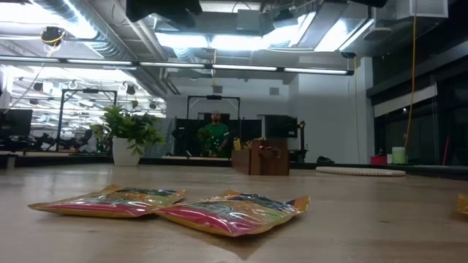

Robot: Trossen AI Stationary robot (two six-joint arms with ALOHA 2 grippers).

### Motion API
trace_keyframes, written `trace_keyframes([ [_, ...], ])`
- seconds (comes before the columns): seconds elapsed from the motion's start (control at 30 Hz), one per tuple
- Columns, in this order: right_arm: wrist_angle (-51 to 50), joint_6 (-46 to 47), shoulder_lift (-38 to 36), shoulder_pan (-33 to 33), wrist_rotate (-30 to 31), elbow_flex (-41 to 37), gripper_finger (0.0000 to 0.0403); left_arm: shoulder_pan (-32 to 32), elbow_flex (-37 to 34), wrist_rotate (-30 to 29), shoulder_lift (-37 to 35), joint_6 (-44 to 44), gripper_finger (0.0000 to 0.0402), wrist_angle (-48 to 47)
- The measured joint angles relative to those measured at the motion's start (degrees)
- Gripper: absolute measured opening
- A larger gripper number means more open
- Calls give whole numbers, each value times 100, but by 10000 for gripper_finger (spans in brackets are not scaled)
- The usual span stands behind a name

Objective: Pick & Place Tea
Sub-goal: Put the orange tea bag into the left section of the wooden organizer

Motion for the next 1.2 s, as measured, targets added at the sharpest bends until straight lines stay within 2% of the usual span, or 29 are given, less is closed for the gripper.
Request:
trace_keyframes([
  [0.37,652,1020,542,458,14,0,178,-288,0,93,-15,87,122,50],
  [0.5,813,1314,649,554,22,0,178,-319,0,350,-15,227,123,50],
  [0.73,1152,1483,785,665,24,0,178,-413,0,463,-13,190,119,48],
  [0.9,1191,1569,793,668,59,0,178,-431,0,914,-13,138,122,89],
  [1.2,999,1612,893,775,35,0,178,-431,0,915,-13,80,119,92],
])
